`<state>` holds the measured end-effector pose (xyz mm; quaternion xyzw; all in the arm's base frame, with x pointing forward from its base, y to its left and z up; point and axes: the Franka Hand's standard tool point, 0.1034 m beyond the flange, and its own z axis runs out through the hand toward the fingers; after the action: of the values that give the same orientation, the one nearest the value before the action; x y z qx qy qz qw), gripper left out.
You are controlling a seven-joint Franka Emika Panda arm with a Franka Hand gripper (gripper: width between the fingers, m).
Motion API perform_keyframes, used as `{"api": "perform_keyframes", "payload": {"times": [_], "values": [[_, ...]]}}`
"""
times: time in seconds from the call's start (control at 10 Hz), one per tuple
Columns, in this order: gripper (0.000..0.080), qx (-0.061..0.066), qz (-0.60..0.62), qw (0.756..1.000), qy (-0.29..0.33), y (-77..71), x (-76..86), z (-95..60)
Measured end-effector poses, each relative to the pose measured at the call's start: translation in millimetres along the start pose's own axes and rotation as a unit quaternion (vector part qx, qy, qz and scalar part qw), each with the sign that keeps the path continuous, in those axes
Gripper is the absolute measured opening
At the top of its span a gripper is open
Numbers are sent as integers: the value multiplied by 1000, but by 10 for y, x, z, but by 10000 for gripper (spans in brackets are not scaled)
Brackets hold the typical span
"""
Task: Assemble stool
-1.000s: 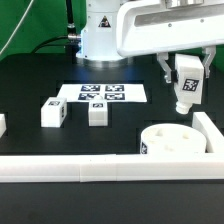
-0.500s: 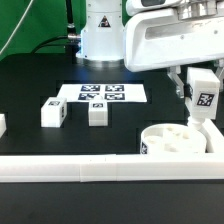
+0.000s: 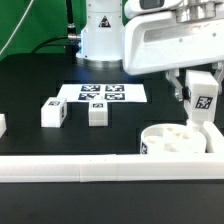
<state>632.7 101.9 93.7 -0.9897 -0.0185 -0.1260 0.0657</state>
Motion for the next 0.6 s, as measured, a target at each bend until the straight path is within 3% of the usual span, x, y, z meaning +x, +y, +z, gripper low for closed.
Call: {"api": "perform_keyframes", "payload": {"times": [0.2,0.6], "values": [[324,0,-11,1000,10,22,37,83],[324,0,-10,1000,9,17,29,92]]}}
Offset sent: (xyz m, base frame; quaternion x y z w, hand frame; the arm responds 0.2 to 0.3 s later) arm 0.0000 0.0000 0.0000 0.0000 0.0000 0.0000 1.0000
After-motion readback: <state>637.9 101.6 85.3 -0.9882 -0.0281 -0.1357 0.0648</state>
